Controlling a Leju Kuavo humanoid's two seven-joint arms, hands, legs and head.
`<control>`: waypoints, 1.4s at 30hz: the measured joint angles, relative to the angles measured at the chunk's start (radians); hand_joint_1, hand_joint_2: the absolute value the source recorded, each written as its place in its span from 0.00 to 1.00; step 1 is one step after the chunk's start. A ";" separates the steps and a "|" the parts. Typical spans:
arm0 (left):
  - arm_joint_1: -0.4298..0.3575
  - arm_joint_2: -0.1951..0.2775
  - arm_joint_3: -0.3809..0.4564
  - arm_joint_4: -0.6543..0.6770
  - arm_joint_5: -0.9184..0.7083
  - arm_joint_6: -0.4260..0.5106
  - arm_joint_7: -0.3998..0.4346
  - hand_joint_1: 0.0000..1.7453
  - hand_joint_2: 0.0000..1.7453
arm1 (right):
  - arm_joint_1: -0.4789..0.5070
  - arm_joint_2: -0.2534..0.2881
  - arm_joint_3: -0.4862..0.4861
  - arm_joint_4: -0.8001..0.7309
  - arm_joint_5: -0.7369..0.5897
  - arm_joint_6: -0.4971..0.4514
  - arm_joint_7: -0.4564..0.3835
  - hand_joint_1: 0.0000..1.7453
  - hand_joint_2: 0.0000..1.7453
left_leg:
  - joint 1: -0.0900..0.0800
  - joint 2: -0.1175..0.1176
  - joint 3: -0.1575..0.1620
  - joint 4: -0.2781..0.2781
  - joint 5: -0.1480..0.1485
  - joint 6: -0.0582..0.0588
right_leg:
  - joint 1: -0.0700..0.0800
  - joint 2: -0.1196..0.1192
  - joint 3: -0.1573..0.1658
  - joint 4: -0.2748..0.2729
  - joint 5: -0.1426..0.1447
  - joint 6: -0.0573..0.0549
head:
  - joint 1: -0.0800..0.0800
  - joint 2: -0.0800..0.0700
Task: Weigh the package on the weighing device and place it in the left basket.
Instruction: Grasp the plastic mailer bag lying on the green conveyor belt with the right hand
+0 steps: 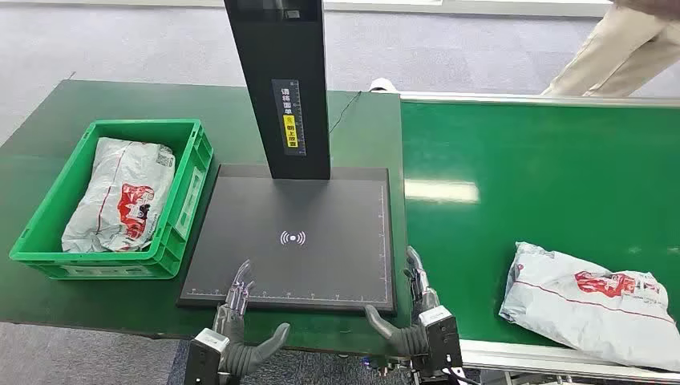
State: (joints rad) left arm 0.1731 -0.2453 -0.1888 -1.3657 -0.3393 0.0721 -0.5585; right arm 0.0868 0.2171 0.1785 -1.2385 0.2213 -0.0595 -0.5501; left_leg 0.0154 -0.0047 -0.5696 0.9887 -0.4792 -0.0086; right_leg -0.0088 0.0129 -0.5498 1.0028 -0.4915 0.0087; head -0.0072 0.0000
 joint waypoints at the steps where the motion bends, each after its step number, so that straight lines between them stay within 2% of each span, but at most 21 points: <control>1: 0.000 0.000 0.000 0.000 0.000 0.000 0.000 0.00 1.00 | -0.001 0.000 0.000 0.001 0.001 0.000 0.001 0.00 1.00 | 0.000 0.000 0.000 0.000 0.000 0.000 | 0.000 0.000 0.000 0.000 0.000 0.000 | 0.000 0.000; 4: 0.000 0.000 0.000 0.000 0.001 0.001 0.000 0.00 1.00 | -0.006 0.000 -0.001 0.002 0.024 -0.022 0.012 0.00 1.00 | 0.000 0.000 0.000 0.000 0.000 0.000 | 0.000 0.000 0.000 0.000 0.000 0.000 | 0.000 0.000; 6: 0.000 0.000 0.000 0.000 0.001 0.002 0.002 0.00 1.00 | -0.014 -0.003 -0.003 0.003 0.124 -0.120 0.062 0.00 1.00 | 0.000 0.000 0.000 0.000 0.000 0.000 | 0.000 0.000 0.000 0.000 0.000 0.000 | 0.000 0.000; 7: 0.000 0.000 0.000 -0.001 0.001 0.003 0.005 0.00 1.00 | -0.020 -0.006 -0.007 0.004 0.228 -0.212 0.116 0.00 1.00 | 0.000 0.000 0.000 0.000 0.000 0.000 | 0.000 0.000 0.000 0.000 0.000 0.000 | 0.000 0.000; 10: 0.001 0.000 -0.002 -0.002 0.001 0.003 0.017 0.00 1.00 | -0.048 -0.026 -0.044 0.025 0.654 -0.492 0.325 0.00 1.00 | 0.000 0.000 0.000 0.000 0.000 0.000 | 0.000 0.000 0.000 0.000 0.000 0.000 | 0.000 0.000; 12: 0.000 0.000 -0.003 -0.002 0.002 0.004 0.018 0.00 1.00 | -0.068 -0.041 -0.082 0.049 0.863 -0.574 0.426 0.00 1.00 | 0.000 0.000 0.000 0.000 0.000 0.000 | 0.000 0.000 0.000 0.000 0.000 0.000 | 0.000 0.000; 18: 0.000 0.000 -0.010 -0.001 0.011 0.007 0.018 0.00 1.00 | -0.104 -0.102 -0.217 0.095 1.277 -0.628 0.739 0.00 1.00 | 0.000 -0.002 0.000 0.001 0.000 0.000 | -0.001 -0.001 0.000 0.000 0.000 0.000 | 0.000 0.000; 21: 0.000 0.000 -0.017 0.000 0.014 0.007 0.018 0.00 1.00 | -0.105 -0.165 -0.235 0.097 1.319 -0.630 0.900 0.00 1.00 | 0.000 -0.001 0.000 0.001 0.000 0.000 | -0.001 -0.002 0.000 0.000 0.000 0.000 | 0.000 0.000; 24: -0.001 0.000 -0.022 0.000 0.015 0.008 0.018 0.00 1.00 | -0.104 -0.214 -0.232 0.104 1.320 -0.623 0.986 0.00 1.00 | 0.000 -0.001 0.000 0.001 0.000 0.001 | -0.001 -0.002 0.000 0.000 0.000 0.000 | 0.000 0.000; 27: -0.001 0.000 -0.024 0.000 0.016 0.007 0.021 0.00 1.00 | -0.100 -0.250 -0.217 0.111 1.320 -0.570 1.065 0.00 1.00 | 0.000 -0.002 0.000 0.001 0.000 0.001 | 0.000 -0.002 0.000 0.000 0.000 0.000 | 0.000 0.000; 29: -0.001 0.000 -0.024 -0.002 0.017 0.004 0.028 0.00 1.00 | -0.092 -0.264 -0.214 0.112 1.320 -0.518 1.088 0.00 1.00 | 0.000 -0.002 0.000 0.001 0.000 0.001 | 0.000 -0.002 0.000 0.000 0.000 0.000 | 0.000 0.000; 31: -0.001 0.000 -0.023 -0.004 0.017 0.003 0.035 0.00 1.00 | -0.083 -0.270 -0.217 0.113 1.320 -0.468 1.077 0.00 1.00 | 0.000 -0.001 0.000 0.001 0.000 0.001 | 0.000 -0.002 0.000 0.000 0.000 0.000 | 0.000 0.000; 36: 0.000 -0.001 -0.022 -0.014 0.013 -0.006 0.049 0.00 1.00 | -0.074 -0.255 -0.258 0.119 1.320 -0.348 0.978 0.00 1.00 | 0.000 -0.001 0.000 0.001 0.000 0.001 | 0.000 -0.002 0.000 0.000 0.000 0.000 | 0.000 0.000; 40: 0.000 -0.001 -0.022 -0.015 0.012 -0.009 0.052 0.00 1.00 | -0.074 -0.249 -0.267 0.120 1.320 -0.330 0.961 0.00 1.00 | 0.000 -0.001 0.000 0.001 0.000 0.001 | 0.000 -0.002 0.000 0.000 0.000 0.000 | 0.000 0.000; 42: 0.000 -0.002 -0.020 -0.017 0.009 -0.014 0.053 0.00 1.00 | -0.074 -0.234 -0.298 0.130 1.319 -0.290 0.928 0.00 1.00 | 0.000 -0.001 0.000 0.001 0.000 0.001 | 0.000 -0.002 0.000 0.000 0.000 0.000 | 0.000 0.000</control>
State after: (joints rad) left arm 0.1729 -0.2468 -0.2084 -1.3831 -0.3303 0.0582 -0.5052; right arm 0.0124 -0.0170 -0.1191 -1.1086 1.5407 -0.3496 0.3783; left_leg 0.0151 -0.0061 -0.5695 0.9894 -0.4794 -0.0080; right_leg -0.0092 0.0110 -0.5493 1.0025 -0.4911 0.0092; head -0.0073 0.0000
